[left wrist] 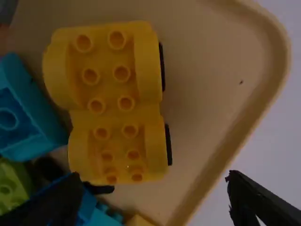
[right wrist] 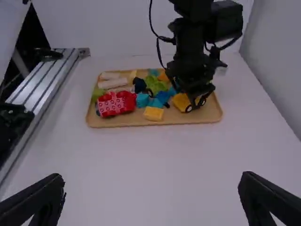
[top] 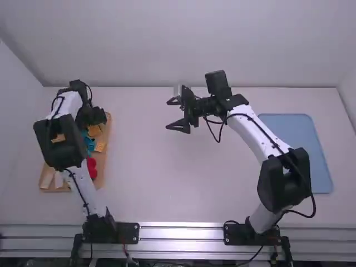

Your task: Assemble lego blocks to make yellow taxi

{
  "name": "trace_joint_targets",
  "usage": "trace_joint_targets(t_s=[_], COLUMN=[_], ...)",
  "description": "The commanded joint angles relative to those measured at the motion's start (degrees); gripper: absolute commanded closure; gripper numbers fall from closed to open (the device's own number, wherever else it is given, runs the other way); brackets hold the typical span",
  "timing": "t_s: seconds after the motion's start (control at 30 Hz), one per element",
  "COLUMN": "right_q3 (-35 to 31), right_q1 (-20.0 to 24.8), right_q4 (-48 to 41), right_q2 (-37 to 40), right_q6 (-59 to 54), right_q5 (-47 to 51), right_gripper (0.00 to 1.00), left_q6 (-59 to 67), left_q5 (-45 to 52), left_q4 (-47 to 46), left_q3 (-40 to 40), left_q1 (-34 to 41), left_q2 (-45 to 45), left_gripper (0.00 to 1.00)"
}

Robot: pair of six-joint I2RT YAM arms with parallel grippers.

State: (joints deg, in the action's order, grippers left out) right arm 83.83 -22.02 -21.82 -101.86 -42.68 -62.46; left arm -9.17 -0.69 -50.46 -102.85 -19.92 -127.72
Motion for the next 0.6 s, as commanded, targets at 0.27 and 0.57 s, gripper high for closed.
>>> trace_joint_targets(t_s=[0.27,0.57], right_q3=[1.60,1.60], right_q1=[-0.02,-0.15], right_q4=[-0.13,0.13], right_q2=[1.79,1.79], right_q6=[-1.29,-1.31], right_q5=[0.98,4.00], right_gripper=[0.01,0.01], left_q6=[-0.48,-0.39], left_q5=[-0.20,-0.70], left_q4=[2.16,-4.83], left_q3=[1.57,-7.63], left_q1=[0.15,-0.09], left_q2=[-0.37,-0.33], left_gripper=[0.24,0.21])
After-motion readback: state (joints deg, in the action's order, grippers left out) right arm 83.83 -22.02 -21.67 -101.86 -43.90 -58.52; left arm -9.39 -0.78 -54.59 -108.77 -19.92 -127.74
